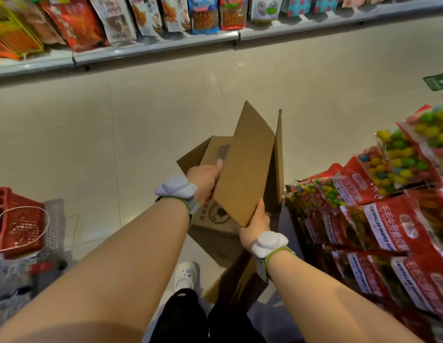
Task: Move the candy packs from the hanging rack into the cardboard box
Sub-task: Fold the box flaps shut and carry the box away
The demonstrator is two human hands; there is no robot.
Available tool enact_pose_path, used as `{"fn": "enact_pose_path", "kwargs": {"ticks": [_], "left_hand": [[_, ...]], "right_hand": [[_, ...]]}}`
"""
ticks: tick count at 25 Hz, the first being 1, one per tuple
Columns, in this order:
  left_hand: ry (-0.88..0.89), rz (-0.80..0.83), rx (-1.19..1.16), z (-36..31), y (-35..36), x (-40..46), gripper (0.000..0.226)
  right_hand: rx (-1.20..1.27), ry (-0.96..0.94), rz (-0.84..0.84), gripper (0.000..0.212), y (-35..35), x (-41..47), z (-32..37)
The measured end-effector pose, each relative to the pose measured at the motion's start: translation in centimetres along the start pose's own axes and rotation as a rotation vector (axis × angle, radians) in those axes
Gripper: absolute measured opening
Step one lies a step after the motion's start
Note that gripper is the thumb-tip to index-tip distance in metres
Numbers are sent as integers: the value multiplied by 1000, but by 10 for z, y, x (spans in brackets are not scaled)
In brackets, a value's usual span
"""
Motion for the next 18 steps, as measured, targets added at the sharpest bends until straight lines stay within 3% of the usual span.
{"fn": "enact_pose_path", "kwargs": {"ticks": [3,6,10,12,15,18], "left_hand": [[7,13,230,24,-11,22,47],[-20,45,575,66,-23,53,73],[-14,117,626,90,-23,79,77],[12,138,671,104,-27,104,100],[-62,66,662,124,-46,140,127],[-122,-50,548,88,-81,124,119]], "right_hand": [[67,35,-95,84,-5,17,-10],[77,84,-140,70,2,35,-18],[167,98,-216,41,9,45,-27],[314,87,-269,37,15,46,-20],[425,40,-264,41,20,51,13],[462,-14,-202,30,20,54,61]]}}
Point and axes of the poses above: each hand's wrist, its own x-axis towards the middle knuckle, its own y-axis out of the palm, z = x × y, the point moved 5 cm from there along x, towards the middle knuckle, and after that the axes turned 3 degrees about y, right-handed, at the moved point
